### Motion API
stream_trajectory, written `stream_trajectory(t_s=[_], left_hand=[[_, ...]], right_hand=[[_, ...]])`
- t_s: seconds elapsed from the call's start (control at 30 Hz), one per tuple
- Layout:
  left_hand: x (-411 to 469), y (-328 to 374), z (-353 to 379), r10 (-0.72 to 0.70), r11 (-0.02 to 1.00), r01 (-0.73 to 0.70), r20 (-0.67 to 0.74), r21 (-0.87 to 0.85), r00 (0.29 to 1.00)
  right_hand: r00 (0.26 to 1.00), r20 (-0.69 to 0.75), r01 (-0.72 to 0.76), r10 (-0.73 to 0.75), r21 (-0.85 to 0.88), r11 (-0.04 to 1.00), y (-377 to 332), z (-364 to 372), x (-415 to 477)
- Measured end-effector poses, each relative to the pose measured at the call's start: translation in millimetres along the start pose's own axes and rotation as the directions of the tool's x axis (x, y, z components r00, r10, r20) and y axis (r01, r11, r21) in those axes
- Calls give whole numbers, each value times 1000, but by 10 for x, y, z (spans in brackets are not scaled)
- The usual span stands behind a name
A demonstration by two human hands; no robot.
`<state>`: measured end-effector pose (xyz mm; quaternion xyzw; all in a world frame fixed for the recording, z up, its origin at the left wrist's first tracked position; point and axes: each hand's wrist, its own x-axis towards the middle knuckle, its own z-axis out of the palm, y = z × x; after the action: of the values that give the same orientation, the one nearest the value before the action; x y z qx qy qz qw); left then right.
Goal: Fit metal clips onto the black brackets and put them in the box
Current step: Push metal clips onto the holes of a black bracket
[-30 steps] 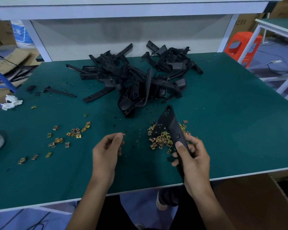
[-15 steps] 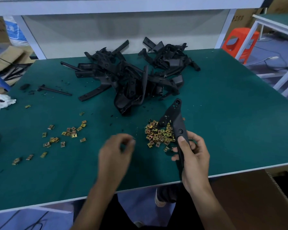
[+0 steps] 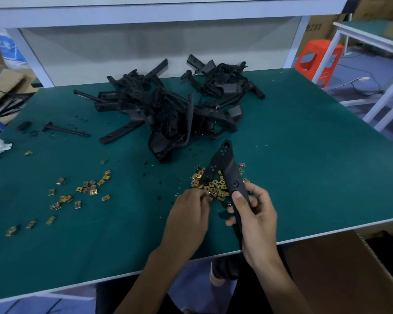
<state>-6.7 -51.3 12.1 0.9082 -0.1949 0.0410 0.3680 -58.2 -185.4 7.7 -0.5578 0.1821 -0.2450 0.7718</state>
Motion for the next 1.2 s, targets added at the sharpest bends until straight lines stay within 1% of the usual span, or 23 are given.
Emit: stream_trajectory(t_s=[0.07,0.13,0.17,0.3,0.37,0.47,0.57,0.67,1.03,1.2], left_hand=[[-26,-124,-123,-123,976,117,-21,-185,992],[-30,-237,-250,-255,902,231,-18,-364,967],[-25,-288,-302,-294,861,263,-5,-434,956],[10,-411,-390,-347,729,289,30,-620,938],[6,-438,-396,-370,635,287,44,-717,928],[-13,-455,-422,-361,485,278,99,-829,927],[-25,-466,-435,-367,392,296,147,-871,919],[-43,-462,-450,-370,352,299,162,-887,915],[-57,-525,-520,-296,275,299,216,-914,931],[-65,-542,-538,-262,309,315,238,-897,935]], right_hand=[[1000,22,5,-4,-34,999,13,-2,-6],[998,58,9,-3,-100,995,17,-4,-9],[997,81,13,-3,-132,991,14,-4,-13],[988,154,43,-8,-226,973,-18,-9,-43],[982,186,59,-9,-265,962,-25,-2,-52],[972,235,90,-10,-334,938,-36,12,-63],[965,261,110,-9,-376,920,-49,38,-77],[963,269,108,1,-390,914,-46,46,-84],[958,287,120,7,-421,899,-18,0,-76],[949,314,129,23,-454,882,-12,-4,-58]])
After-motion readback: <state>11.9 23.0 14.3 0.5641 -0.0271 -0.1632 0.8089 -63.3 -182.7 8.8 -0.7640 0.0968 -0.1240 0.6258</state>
